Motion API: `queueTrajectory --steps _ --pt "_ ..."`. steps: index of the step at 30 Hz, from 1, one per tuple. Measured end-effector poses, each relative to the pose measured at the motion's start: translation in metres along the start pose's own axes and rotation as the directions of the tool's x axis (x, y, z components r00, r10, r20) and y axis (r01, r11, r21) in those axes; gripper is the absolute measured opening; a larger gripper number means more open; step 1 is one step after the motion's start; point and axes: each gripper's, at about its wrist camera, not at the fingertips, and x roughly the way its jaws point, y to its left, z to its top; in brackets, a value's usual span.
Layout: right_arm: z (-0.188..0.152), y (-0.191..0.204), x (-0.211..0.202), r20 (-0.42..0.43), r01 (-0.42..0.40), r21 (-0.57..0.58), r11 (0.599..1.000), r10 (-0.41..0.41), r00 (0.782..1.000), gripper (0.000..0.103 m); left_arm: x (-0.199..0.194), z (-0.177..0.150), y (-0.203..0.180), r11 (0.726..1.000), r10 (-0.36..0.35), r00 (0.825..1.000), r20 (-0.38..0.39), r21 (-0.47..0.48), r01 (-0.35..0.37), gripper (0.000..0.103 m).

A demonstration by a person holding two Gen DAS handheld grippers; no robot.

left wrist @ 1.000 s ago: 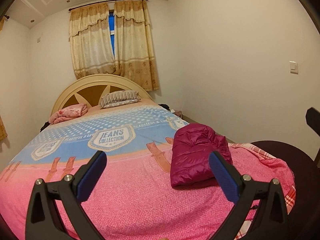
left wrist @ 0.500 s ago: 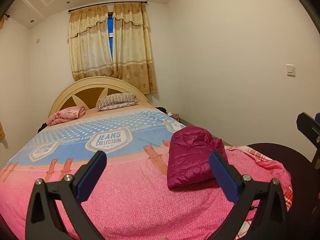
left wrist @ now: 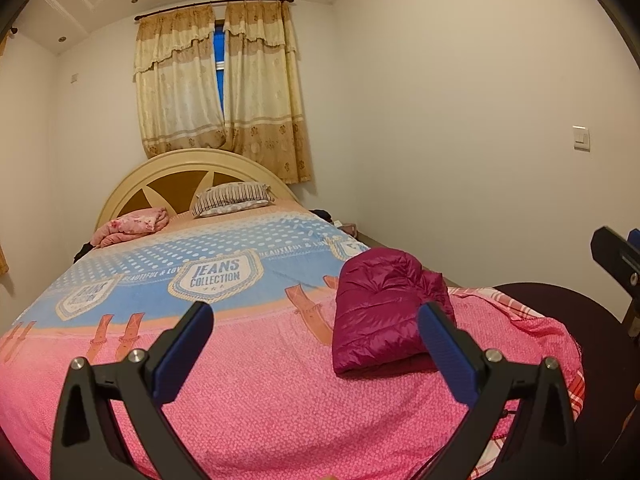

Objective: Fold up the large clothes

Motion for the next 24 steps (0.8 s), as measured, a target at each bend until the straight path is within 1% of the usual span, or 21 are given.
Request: queueTrajectory --steps 24 --pt "-0.0001 -0.0011 0.0012 -0.004 0.0 0.0 1.0 0.0 1.0 0.091 0.0038 -0.0027 0.0013 1.0 0.004 1.0 -0.015 -0.007 -0.004 0.103"
